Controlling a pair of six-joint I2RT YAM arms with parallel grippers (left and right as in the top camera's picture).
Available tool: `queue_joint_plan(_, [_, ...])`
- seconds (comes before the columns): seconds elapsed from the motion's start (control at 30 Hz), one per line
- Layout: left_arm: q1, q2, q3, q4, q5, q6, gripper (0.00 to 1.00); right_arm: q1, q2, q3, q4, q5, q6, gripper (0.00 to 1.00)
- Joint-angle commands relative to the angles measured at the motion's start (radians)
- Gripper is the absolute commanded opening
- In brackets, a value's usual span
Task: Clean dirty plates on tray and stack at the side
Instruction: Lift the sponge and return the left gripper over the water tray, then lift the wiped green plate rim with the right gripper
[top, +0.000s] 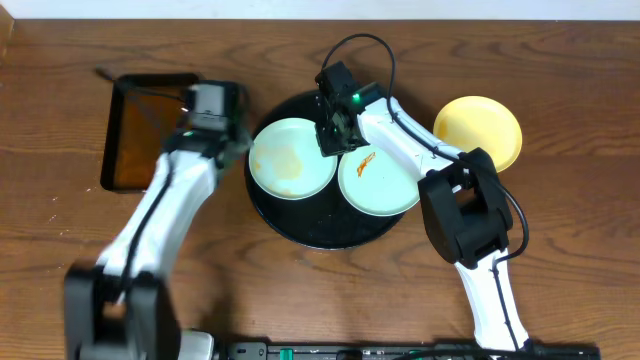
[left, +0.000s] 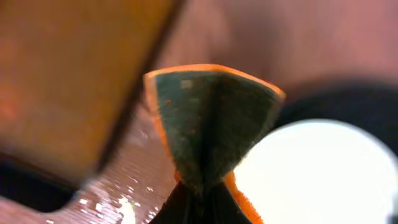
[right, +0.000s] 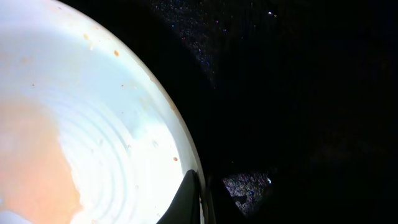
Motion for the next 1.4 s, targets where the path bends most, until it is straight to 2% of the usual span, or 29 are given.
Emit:
queue_joint_plan(0.0, [0.045, -0.123, 0.000, 0.000, 0.021, 0.020, 0.07, -0.016, 0.000, 0.041, -0.033, 0.075, 0.007, 0.01])
queue_joint_plan(0.23, [0.291, -0.227, 0.000, -0.016, 0.273, 0.020, 0.07, 0.015, -0.065, 0.169, -0.108, 0.147, -0.101, 0.02])
queue_joint_plan(0.47, [0.470, -0.188, -0.004, -0.149, 0.300, 0.019, 0.08, 0.096, -0.117, 0.228, -0.169, 0.367, -0.127, 0.03])
queue_joint_plan(0.53, [0.488, -0.180, -0.004, -0.158, 0.314, 0.020, 0.07, 0.105, -0.113, 0.227, -0.180, 0.356, -0.093, 0.22])
queue_joint_plan(0.67, [0.492, -0.179, -0.004, -0.149, 0.340, 0.021, 0.08, 0.100, -0.068, 0.224, -0.188, 0.216, -0.080, 0.52])
queue_joint_plan(0.77, [0.492, -0.179, -0.004, -0.147, 0.340, 0.021, 0.08, 0.092, -0.019, 0.224, -0.190, 0.154, -0.062, 0.63])
queue_joint_plan(0.9, [0.492, -0.179, -0.004, -0.147, 0.340, 0.021, 0.07, 0.083, 0.042, 0.224, -0.196, 0.156, -0.039, 0.65])
queue_joint_plan(1.03, [0.492, -0.174, -0.004, -0.146, 0.340, 0.021, 0.07, 0.077, 0.091, 0.224, -0.197, 0.153, -0.039, 0.63])
queue_joint_plan(1.1, [0.492, -0.168, -0.004, -0.147, 0.340, 0.024, 0.07, 0.077, 0.109, 0.224, -0.197, 0.153, -0.039, 0.55])
queue_joint_plan(1.2, [0.492, -0.156, -0.004, -0.147, 0.340, 0.024, 0.08, 0.077, 0.127, 0.224, -0.198, 0.153, -0.039, 0.40])
queue_joint_plan(1.23, [0.492, -0.151, -0.004, -0.147, 0.340, 0.024, 0.08, 0.077, 0.132, 0.224, -0.197, 0.153, -0.039, 0.31])
queue_joint_plan(1.27, [0.492, -0.146, -0.004, -0.147, 0.340, 0.024, 0.08, 0.077, 0.134, 0.224, -0.197, 0.153, -0.039, 0.21])
queue_joint_plan(1.3, [0.492, -0.142, -0.004, -0.147, 0.340, 0.024, 0.07, 0.077, 0.134, 0.224, -0.197, 0.153, -0.039, 0.03])
queue_joint_plan(1.37, [0.492, -0.136, -0.004, -0.147, 0.340, 0.024, 0.08, 0.077, 0.134, 0.224, -0.193, 0.152, -0.027, 0.01])
